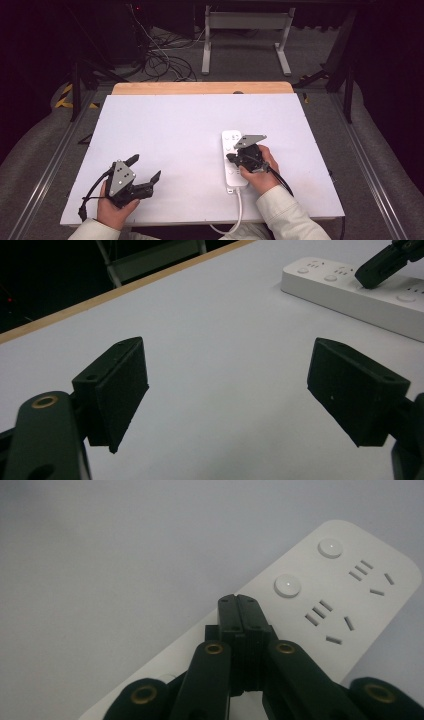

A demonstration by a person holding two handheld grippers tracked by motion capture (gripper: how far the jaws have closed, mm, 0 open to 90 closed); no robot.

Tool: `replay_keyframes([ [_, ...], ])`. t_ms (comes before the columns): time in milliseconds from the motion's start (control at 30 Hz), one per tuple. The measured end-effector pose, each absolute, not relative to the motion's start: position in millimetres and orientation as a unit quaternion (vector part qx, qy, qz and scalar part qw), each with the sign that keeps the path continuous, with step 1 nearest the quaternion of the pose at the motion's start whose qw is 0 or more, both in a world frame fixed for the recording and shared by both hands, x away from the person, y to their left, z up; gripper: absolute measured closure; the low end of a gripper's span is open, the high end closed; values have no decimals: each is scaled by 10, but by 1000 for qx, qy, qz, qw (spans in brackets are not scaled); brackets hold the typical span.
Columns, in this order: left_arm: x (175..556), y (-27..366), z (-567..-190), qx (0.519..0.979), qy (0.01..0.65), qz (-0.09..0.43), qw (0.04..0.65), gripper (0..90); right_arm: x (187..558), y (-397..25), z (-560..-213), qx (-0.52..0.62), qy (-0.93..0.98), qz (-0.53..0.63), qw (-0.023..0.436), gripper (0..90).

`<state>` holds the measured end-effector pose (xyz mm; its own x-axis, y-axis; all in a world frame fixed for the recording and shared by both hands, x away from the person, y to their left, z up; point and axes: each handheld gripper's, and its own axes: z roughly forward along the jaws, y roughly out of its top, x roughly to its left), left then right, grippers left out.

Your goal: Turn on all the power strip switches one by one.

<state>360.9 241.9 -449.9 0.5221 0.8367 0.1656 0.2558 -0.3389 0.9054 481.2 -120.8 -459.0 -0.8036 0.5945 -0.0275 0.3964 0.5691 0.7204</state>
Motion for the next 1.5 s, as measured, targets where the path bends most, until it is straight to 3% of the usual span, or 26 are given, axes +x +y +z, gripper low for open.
replay_keyframes([
  [433, 3606, 2414, -4500, 750, 365, 327, 445, 169, 4792, -1176, -4607, 290, 873, 365, 143, 900],
  [567, 3610, 2424, -4497, 751, 364, 327, 444, 169, 4753, -1246, -4549, 279, 862, 389, 170, 900],
  [700, 3620, 2424, -4502, 749, 366, 325, 447, 169, 4687, -1277, -4423, 267, 857, 412, 156, 900],
  [1500, 3613, 2423, -4497, 751, 364, 325, 445, 169, 4476, -1245, -4435, 247, 885, 376, 123, 900],
])
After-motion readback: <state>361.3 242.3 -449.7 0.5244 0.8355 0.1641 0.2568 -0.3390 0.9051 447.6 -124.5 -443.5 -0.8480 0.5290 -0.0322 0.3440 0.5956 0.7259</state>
